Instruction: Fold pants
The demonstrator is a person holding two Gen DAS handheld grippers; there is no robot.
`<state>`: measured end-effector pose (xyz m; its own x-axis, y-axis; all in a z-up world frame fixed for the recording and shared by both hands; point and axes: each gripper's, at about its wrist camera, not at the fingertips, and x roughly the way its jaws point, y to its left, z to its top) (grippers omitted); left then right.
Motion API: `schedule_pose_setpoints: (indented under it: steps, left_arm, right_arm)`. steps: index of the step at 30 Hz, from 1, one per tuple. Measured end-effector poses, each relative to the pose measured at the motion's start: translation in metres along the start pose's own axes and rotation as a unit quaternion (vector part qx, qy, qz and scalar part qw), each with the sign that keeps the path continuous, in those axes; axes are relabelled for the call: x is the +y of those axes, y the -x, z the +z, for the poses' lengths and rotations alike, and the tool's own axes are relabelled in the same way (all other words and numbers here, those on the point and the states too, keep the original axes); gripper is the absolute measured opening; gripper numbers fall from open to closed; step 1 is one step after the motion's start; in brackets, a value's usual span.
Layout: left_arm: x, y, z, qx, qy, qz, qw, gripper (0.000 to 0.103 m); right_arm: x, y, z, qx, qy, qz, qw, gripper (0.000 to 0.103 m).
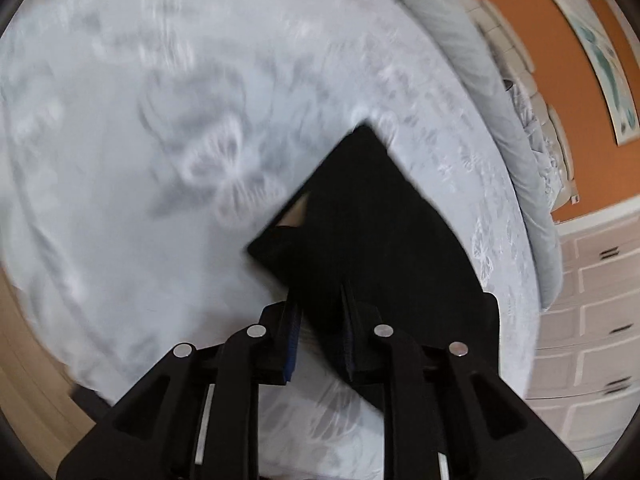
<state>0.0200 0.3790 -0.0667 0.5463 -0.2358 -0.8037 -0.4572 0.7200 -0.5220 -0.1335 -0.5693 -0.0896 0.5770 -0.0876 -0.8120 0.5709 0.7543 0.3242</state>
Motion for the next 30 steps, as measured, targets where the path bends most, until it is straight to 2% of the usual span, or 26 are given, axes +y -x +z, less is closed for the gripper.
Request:
schedule_pose_setpoints:
  steps: [1,2,3,4,5,6,8,10,12,13,14,15,16,18,20,21,22,23,24,25,26,27,28,30]
  left_arm:
    - [-0.006,0.008,0.000,-0.015,-0.002,0.010,0.9998,0.021]
    - [-0.014,0.022,-0.001,-0.045,-0.011,0.034,0.9983,0.023]
    - [-0.024,0.033,-0.002,-0.079,-0.015,0.066,0.9945,0.022]
    - [-0.037,0.051,-0.005,-0.138,-0.021,0.119,0.9830,0.022]
    - [-0.049,0.058,-0.006,-0.171,-0.030,0.139,0.9750,0.023]
    - [-0.064,0.066,-0.010,-0.197,-0.047,0.145,0.9685,0.023]
    - [-0.095,0.071,-0.022,-0.213,-0.082,0.132,0.9645,0.028]
    - [-0.130,0.062,-0.038,-0.206,-0.122,0.104,0.9654,0.041]
    - [-0.157,0.046,-0.053,-0.187,-0.152,0.081,0.9672,0.043]
    - [-0.172,0.034,-0.060,-0.177,-0.165,0.070,0.9678,0.044]
    - [-0.184,0.023,-0.067,-0.169,-0.175,0.063,0.9680,0.044]
    - [-0.190,0.018,-0.074,-0.163,-0.179,0.061,0.9683,0.044]
    - [-0.199,0.007,-0.080,-0.152,-0.185,0.056,0.9691,0.044]
    - [-0.212,-0.012,-0.092,-0.134,-0.200,0.042,0.9697,0.044]
    - [-0.225,-0.030,-0.103,-0.131,-0.217,0.043,0.9665,0.044]
    - [-0.229,-0.040,-0.107,-0.132,-0.225,0.048,0.9642,0.044]
    - [-0.231,-0.051,-0.110,-0.130,-0.233,0.055,0.9623,0.044]
    - [-0.231,-0.059,-0.113,-0.127,-0.235,0.060,0.9616,0.044]
    - [-0.229,-0.072,-0.118,-0.117,-0.235,0.067,0.9626,0.044]
    - [-0.225,-0.081,-0.119,-0.100,-0.230,0.068,0.9657,0.044]
    - [-0.222,-0.089,-0.121,-0.082,-0.223,0.065,0.9693,0.044]
    - [-0.219,-0.096,-0.121,-0.061,-0.213,0.059,0.9734,0.044]
    - [-0.215,-0.100,-0.120,-0.044,-0.204,0.051,0.9767,0.044]
    - [-0.211,-0.100,-0.119,-0.050,-0.200,0.054,0.9770,0.044]
  right_arm:
    - [-0.003,0.015,0.000,-0.019,0.010,-0.035,0.999,0.048]
    - [-0.005,0.027,0.001,-0.037,0.015,-0.053,0.998,0.048]
    - [-0.006,0.042,0.004,-0.063,0.019,-0.050,0.997,0.049]
    - [-0.005,0.049,0.007,-0.074,0.020,-0.040,0.996,0.054]
    - [-0.003,0.053,0.012,-0.079,0.025,-0.029,0.996,0.059]
    - [0.002,0.053,0.016,-0.079,0.035,-0.024,0.996,0.065]
    - [0.020,0.039,0.025,-0.065,0.071,-0.033,0.995,0.066]
    - [0.037,0.009,0.034,-0.043,0.102,-0.037,0.993,0.066]
    - [0.047,-0.018,0.038,-0.024,0.121,-0.041,0.992,0.066]
    - [0.050,-0.035,0.039,-0.012,0.129,-0.051,0.990,0.059]
    - [0.053,-0.048,0.038,0.002,0.136,-0.053,0.989,0.041]
    - [0.057,-0.061,0.038,0.022,0.146,-0.046,0.988,0.008]
    - [0.058,-0.058,0.038,0.018,0.149,-0.045,0.988,0.007]
    - [0.066,-0.034,0.047,-0.027,0.164,-0.042,0.985,0.007]
    - [0.064,-0.006,0.061,-0.071,0.151,-0.021,0.986,0.007]
    - [0.061,-0.003,0.066,-0.075,0.148,-0.022,0.986,0.007]
    - [0.056,-0.013,0.067,-0.063,0.154,-0.041,0.985,0.009]
    - [0.052,-0.032,0.065,-0.032,0.162,-0.063,0.984,0.010]
    - [0.049,-0.055,0.060,0.004,0.171,-0.089,0.981,0.014]
    - [0.046,-0.071,0.049,0.023,0.182,-0.106,0.977,0.016]
    - [0.048,-0.063,0.045,-0.009,0.183,-0.109,0.977,0.018]
    - [0.051,-0.054,0.045,-0.023,0.173,-0.116,0.978,0.036]
    - [0.054,-0.041,0.044,-0.043,0.149,-0.128,0.980,0.046]
    - [0.067,-0.016,0.041,-0.091,0.134,-0.137,0.977,0.046]
